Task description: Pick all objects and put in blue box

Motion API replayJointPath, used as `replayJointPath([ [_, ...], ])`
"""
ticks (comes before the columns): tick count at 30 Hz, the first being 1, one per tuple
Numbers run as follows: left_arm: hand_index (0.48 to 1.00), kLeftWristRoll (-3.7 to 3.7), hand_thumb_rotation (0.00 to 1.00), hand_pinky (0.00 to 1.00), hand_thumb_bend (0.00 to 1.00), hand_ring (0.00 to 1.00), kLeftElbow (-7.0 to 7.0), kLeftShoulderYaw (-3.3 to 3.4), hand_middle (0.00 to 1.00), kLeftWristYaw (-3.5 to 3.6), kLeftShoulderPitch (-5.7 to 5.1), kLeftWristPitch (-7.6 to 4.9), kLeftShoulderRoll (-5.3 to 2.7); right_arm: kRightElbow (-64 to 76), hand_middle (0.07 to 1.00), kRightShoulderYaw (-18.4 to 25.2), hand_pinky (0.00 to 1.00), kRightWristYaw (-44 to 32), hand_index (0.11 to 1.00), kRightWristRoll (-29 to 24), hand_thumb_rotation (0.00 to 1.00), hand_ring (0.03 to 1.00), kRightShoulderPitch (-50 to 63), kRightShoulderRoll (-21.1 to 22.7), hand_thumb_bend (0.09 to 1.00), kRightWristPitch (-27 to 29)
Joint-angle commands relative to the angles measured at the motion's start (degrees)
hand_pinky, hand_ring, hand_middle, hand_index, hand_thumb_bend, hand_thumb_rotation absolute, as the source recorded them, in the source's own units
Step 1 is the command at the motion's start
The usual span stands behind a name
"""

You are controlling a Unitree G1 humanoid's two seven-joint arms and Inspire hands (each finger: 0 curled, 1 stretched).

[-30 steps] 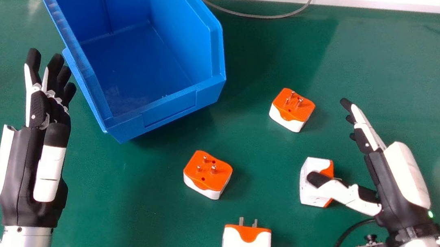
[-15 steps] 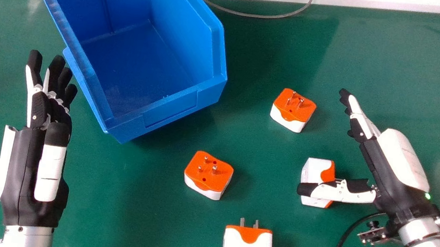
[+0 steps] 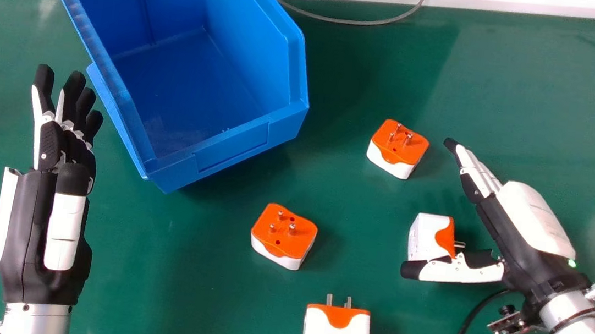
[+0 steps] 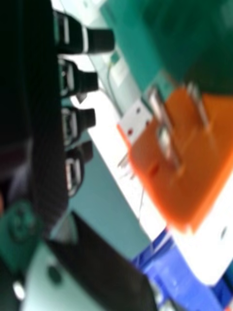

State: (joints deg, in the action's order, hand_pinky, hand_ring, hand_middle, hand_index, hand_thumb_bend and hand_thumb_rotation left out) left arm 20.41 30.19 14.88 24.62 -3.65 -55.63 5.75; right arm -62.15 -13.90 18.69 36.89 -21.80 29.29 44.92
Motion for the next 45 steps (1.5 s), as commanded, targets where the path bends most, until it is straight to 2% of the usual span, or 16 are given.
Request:
replayJointPath([
  [1,1.000,0.70,0.89,1.00,0.83,1.00,-1.40,0.04,1.00,0.55,-0.38,-0.53,0.59,1.1,0.999,-1.1,0.86,0.4,1.000,1.0,0.62,0.989,-1.0,2.5,1.000,-1.4],
  [6,1.000,0.56,0.89,1.00,0.82,1.00,-1.34,0.14,1.00,0.76,-0.54,-1.01,0.36,3.0,1.000,-2.4,0.86,-0.1,1.000,1.7,0.62,0.998,-0.5,4.5,1.000,-2.7],
  [10,1.000,0.31,0.89,1.00,0.82,1.00,-0.75,0.25,1.00,0.71,-0.44,-1.12,0.38,4.4,1.000,-3.3,0.86,-1.3,1.000,1.7,0.62,1.000,0.1,6.2,1.000,-2.9],
  [18,1.000,0.43,0.89,1.00,0.82,1.00,-1.46,0.12,1.00,0.79,-0.69,-0.76,0.34,5.5,1.000,-3.9,0.85,-3.8,1.000,0.9,0.63,1.000,0.5,7.0,1.000,-3.9],
  [22,1.000,0.06,0.89,1.00,0.82,1.00,-1.56,0.01,1.00,0.58,-0.65,-0.79,0.27,4.6,1.000,-4.1,0.84,-2.9,1.000,0.8,0.63,1.000,0.0,5.7,1.000,-4.2],
  [24,1.000,0.09,0.89,1.00,0.82,1.00,-1.13,0.07,1.00,0.66,-0.40,-0.88,0.34,2.9,1.000,-4.1,0.84,-1.9,1.000,0.6,0.63,1.000,-0.4,4.5,1.000,-4.2],
  [28,1.000,0.30,0.89,1.00,0.82,1.00,-1.25,0.02,1.00,0.83,-0.38,-0.73,0.37,-0.2,1.000,-4.1,0.84,-0.9,1.000,-0.4,0.63,1.000,-1.2,2.8,1.000,-3.4],
  [32,1.000,-0.05,0.89,1.00,0.83,1.00,-2.41,-0.18,1.00,0.51,-0.94,-0.56,0.22,-2.9,1.000,-4.1,0.85,-1.1,1.000,-2.0,0.63,1.000,-1.9,1.3,1.000,-2.7],
  [38,1.000,-0.25,0.88,1.00,0.83,1.00,-1.75,-0.18,1.00,0.39,-0.77,-0.76,0.03,-5.0,1.000,-4.7,0.86,-0.3,1.000,-2.7,0.63,1.000,-2.8,-0.1,1.000,-2.2],
  [45,1.000,-0.27,0.88,1.00,0.83,1.00,-1.12,-0.09,1.00,0.38,-0.59,-1.02,-0.02,-5.6,1.000,-5.3,0.82,0.6,1.000,-3.2,0.62,1.000,-3.1,-1.5,1.000,-2.1],
])
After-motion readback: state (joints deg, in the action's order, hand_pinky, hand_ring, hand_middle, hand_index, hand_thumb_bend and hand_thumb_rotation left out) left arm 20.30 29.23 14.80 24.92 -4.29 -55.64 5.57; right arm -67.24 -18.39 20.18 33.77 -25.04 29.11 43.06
